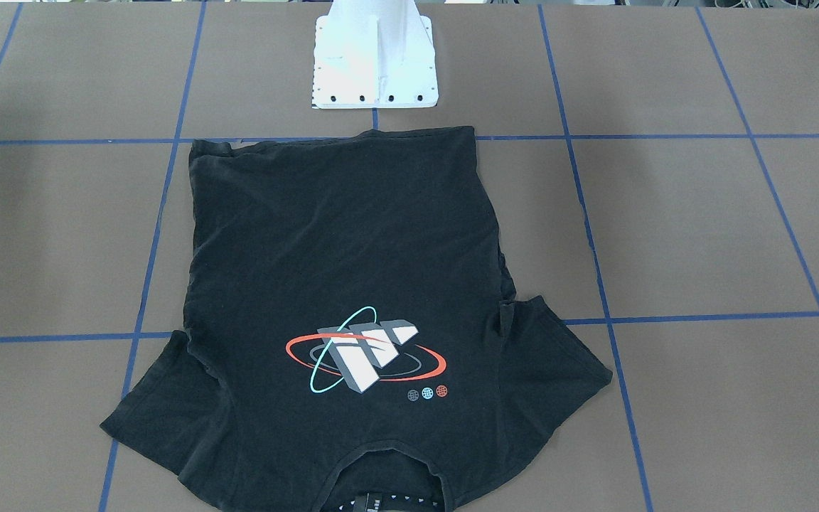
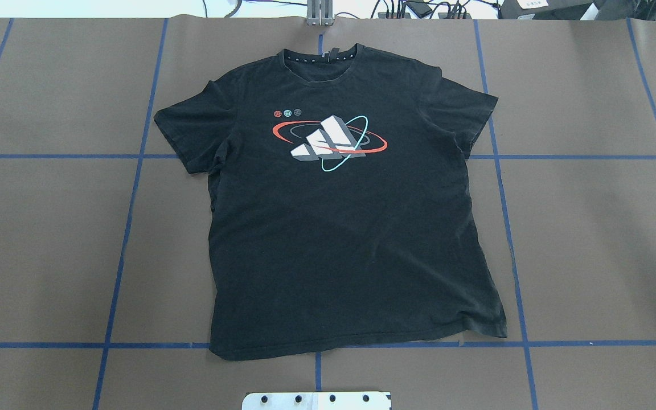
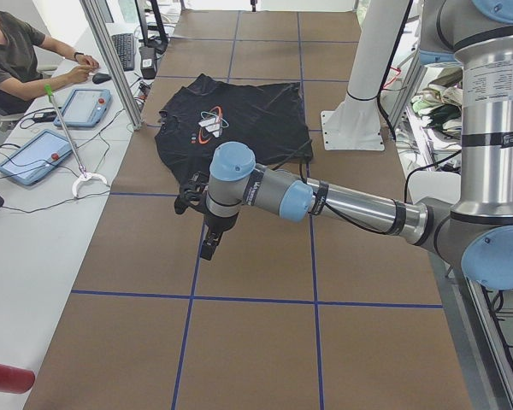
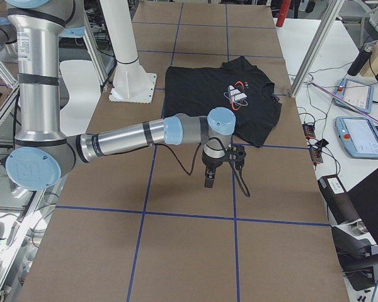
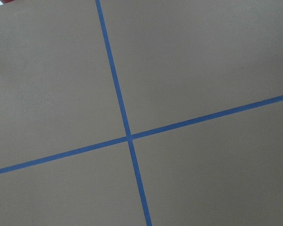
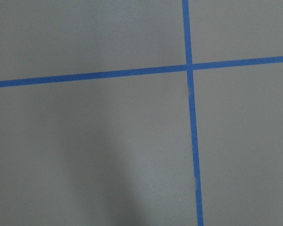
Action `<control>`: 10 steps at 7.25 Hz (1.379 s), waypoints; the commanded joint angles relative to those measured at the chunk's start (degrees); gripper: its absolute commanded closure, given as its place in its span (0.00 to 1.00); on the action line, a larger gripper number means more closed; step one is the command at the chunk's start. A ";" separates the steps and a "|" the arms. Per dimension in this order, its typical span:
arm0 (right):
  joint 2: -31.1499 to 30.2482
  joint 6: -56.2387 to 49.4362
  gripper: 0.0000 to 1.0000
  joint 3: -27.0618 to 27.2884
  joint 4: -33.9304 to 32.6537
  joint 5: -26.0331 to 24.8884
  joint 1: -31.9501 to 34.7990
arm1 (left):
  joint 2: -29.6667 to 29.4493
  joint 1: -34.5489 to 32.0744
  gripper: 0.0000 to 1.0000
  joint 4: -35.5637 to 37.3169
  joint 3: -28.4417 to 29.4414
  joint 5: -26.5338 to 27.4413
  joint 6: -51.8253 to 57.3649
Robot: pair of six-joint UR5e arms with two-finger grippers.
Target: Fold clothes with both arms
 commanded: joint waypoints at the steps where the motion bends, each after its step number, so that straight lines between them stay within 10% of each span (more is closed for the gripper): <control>1: 0.95 0.57 0.00 -0.26 0.05 -0.09 -0.11 | 0.36 -0.11 0.00 -0.26 -1.62 -0.47 0.23; 10: 2.09 0.75 0.00 -1.58 4.27 4.48 -5.52 | 1.42 -0.03 0.00 -0.53 -2.17 -0.65 -0.12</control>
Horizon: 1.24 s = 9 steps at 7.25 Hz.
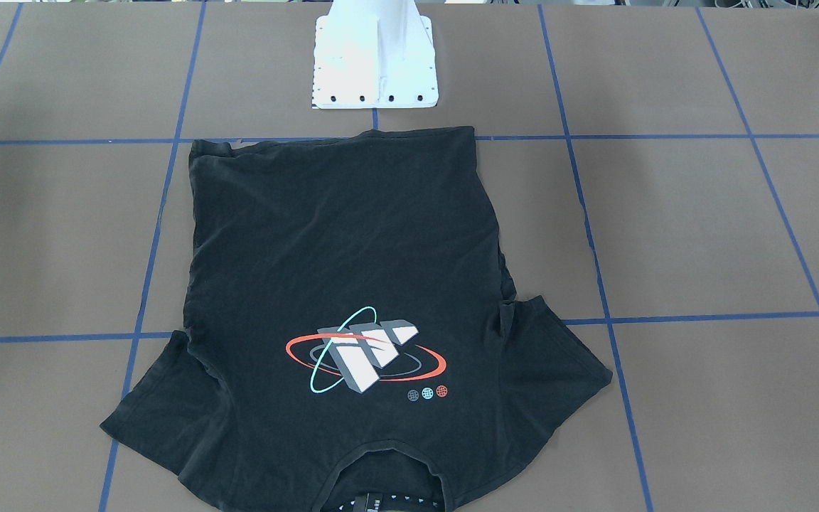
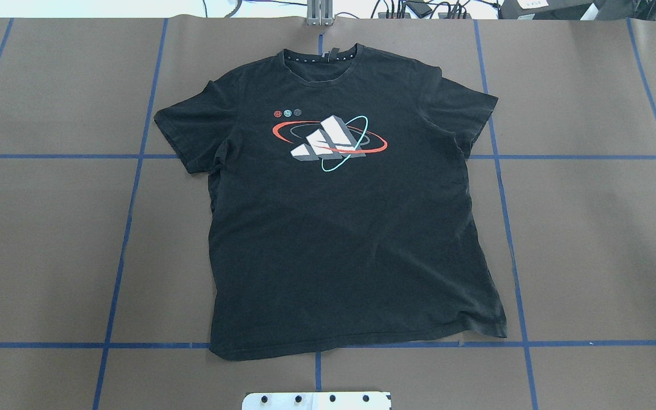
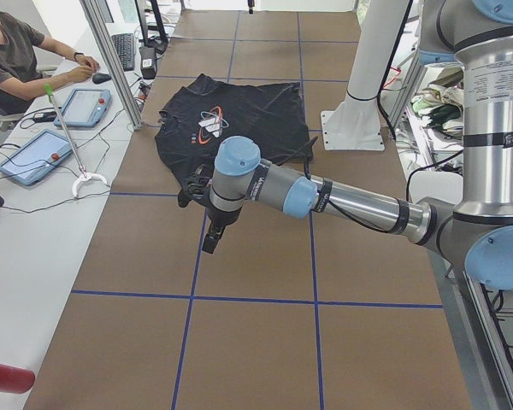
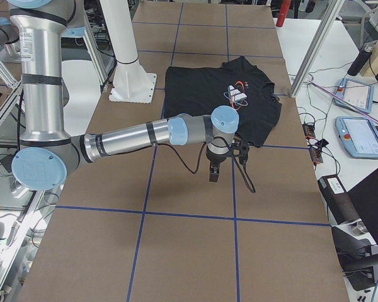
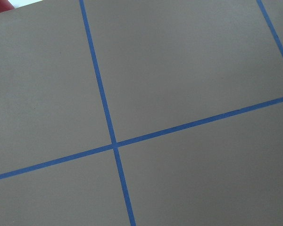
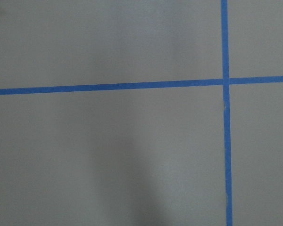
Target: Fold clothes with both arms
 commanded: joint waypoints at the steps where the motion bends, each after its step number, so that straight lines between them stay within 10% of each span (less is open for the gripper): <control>1: 3.18 0.11 0.00 -0.36 0.37 0.35 -6.00 | 0.25 0.17 0.00 -0.33 0.40 -0.08 0.06; 4: 19.50 6.73 0.00 -16.19 5.94 0.27 -10.67 | 0.25 0.08 0.00 -0.33 0.06 0.01 0.06; 7: 29.37 33.43 0.01 -38.63 34.84 -0.35 -14.11 | 0.25 0.25 0.00 -0.42 0.40 0.18 0.14; 9: 30.10 34.56 0.02 -41.14 38.77 -1.66 -14.12 | 0.25 0.25 0.00 -0.42 0.41 0.36 0.23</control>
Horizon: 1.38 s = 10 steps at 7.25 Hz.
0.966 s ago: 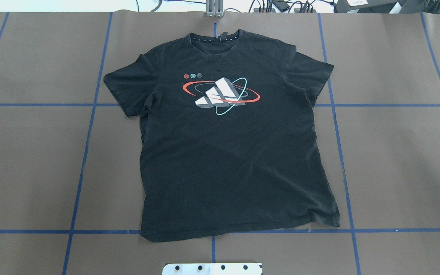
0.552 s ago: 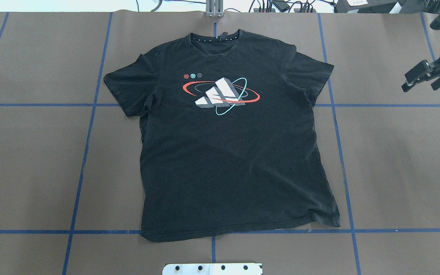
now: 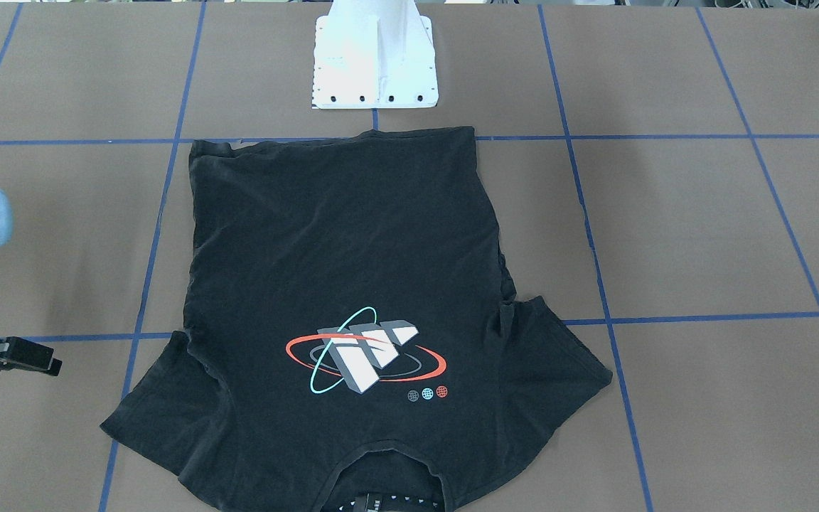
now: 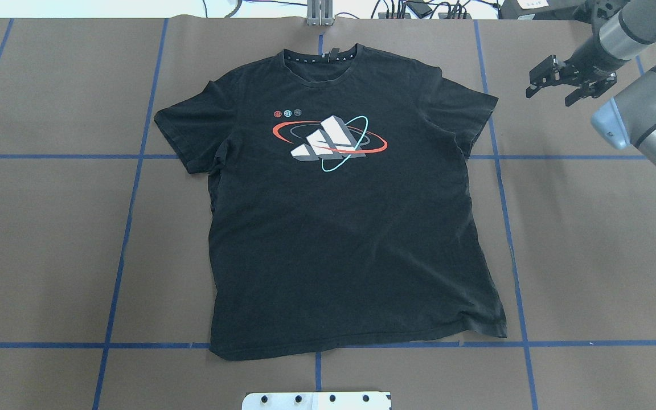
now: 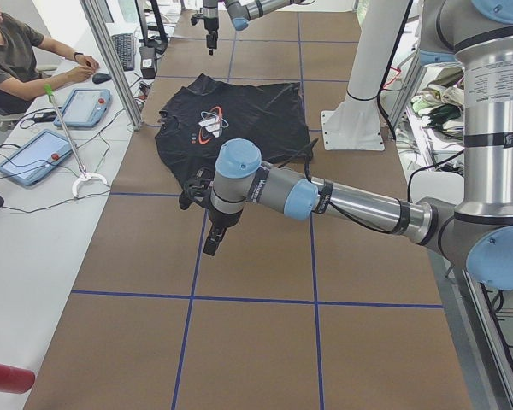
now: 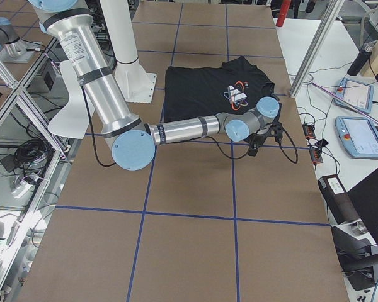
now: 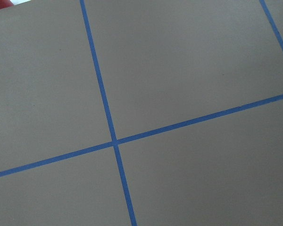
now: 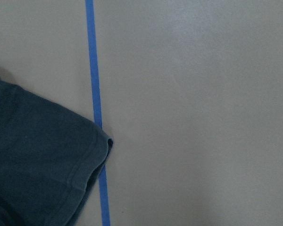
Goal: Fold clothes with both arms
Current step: 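Move the right gripper toward the shirt shoulder farthest from the robot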
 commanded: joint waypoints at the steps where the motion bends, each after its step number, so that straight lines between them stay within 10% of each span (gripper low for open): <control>1: 2.72 1.86 0.09 -4.37 4.70 -3.50 -1.99 | -0.01 0.02 0.00 -0.01 0.04 0.21 0.13; 7: 8.37 1.69 0.28 -15.73 14.47 -11.43 -7.11 | -0.01 -0.07 0.00 -0.01 -0.22 0.29 0.04; 9: 8.45 1.77 1.00 -15.73 14.47 -11.43 -7.11 | 0.08 -0.07 0.00 -0.01 -0.05 0.29 0.13; 10: 8.54 1.77 1.00 -15.90 14.47 -11.43 -7.11 | 0.08 -0.07 0.00 -0.01 0.04 0.29 0.13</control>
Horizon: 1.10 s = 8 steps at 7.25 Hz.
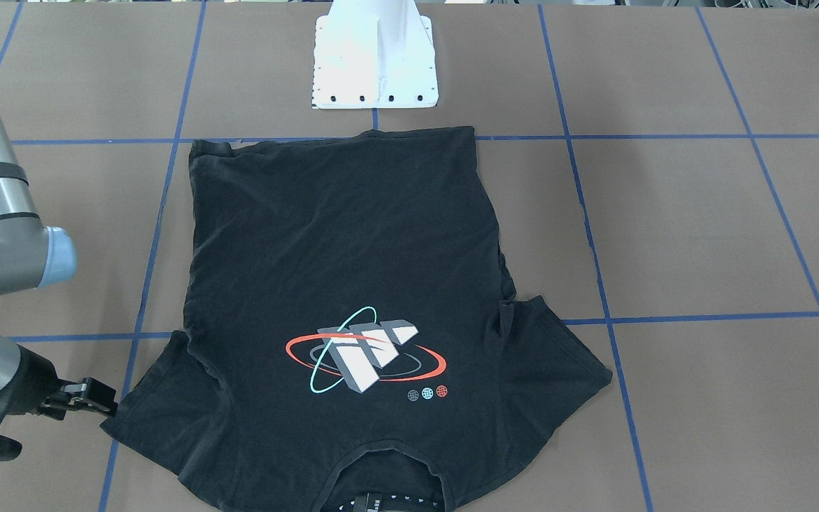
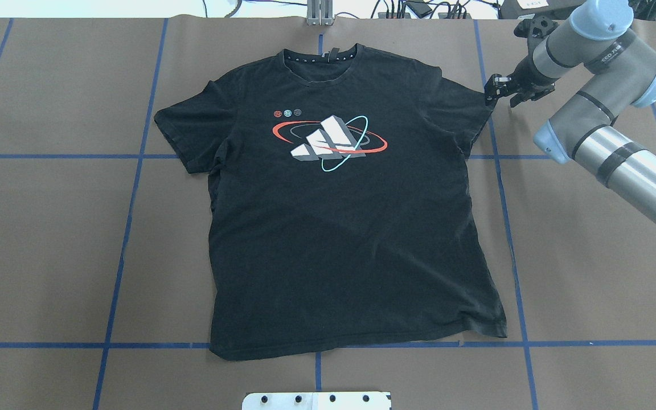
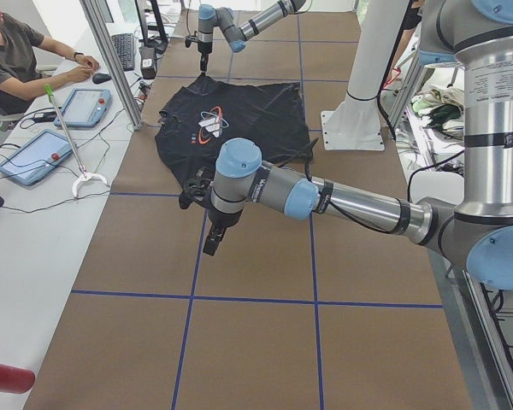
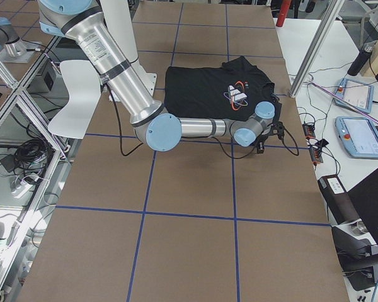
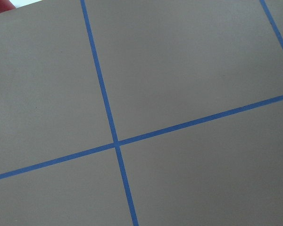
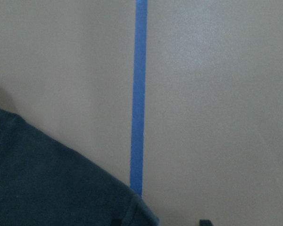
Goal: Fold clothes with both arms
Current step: 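Move the right gripper toward the shirt shoulder farthest from the robot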
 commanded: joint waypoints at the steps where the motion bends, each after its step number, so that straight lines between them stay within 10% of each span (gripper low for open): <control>1: 0.46 -0.01 1.00 -0.35 -0.09 -0.05 -0.02 | 0.02 0.00 0.00 0.00 0.15 0.09 0.03; 8: 4.84 10.91 1.00 7.55 -0.62 11.64 -0.43 | -0.16 0.09 0.00 0.00 -0.38 0.00 -0.14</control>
